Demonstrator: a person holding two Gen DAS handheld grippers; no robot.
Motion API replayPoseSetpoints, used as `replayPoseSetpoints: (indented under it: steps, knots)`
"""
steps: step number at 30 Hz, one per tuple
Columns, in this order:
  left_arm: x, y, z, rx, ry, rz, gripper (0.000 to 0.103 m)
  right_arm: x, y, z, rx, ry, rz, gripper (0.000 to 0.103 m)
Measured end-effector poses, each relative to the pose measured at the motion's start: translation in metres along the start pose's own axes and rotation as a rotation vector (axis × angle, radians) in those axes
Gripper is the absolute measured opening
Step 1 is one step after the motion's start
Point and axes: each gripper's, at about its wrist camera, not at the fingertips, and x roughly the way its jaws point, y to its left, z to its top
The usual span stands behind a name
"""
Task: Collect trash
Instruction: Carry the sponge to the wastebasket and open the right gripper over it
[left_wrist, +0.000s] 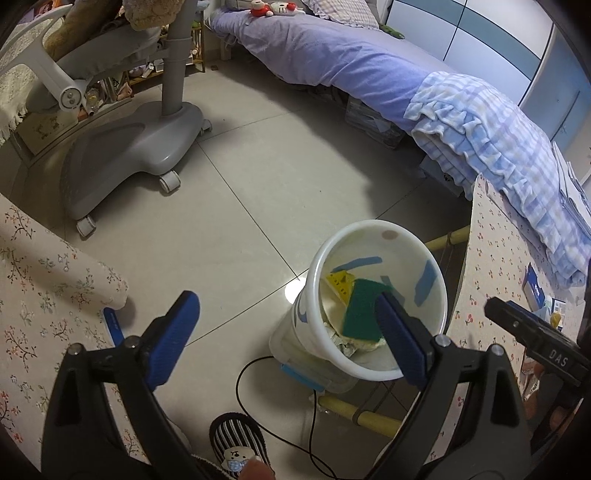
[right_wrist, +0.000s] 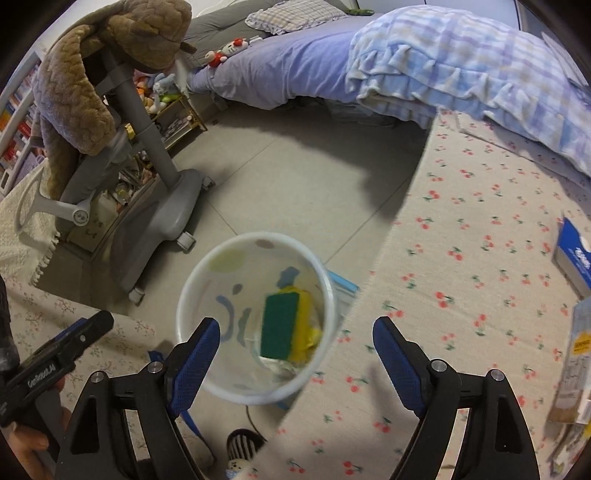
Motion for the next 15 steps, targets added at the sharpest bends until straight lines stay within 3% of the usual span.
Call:
replayPoseSetpoints:
  steps: [8,15]
  knots:
    - [-0.001,-0.023,-0.011,0.065,-0.001,-0.003,0.097,-0.042,-0.034,-0.025,0.029,-0.043,-0.021,0.086]
    - [-0.010,-0.054,-0.024,0.127,-0.008,-0.054,0.100,-0.085,-0.080,-0.051,0.041,-0.078,-0.113,0.087]
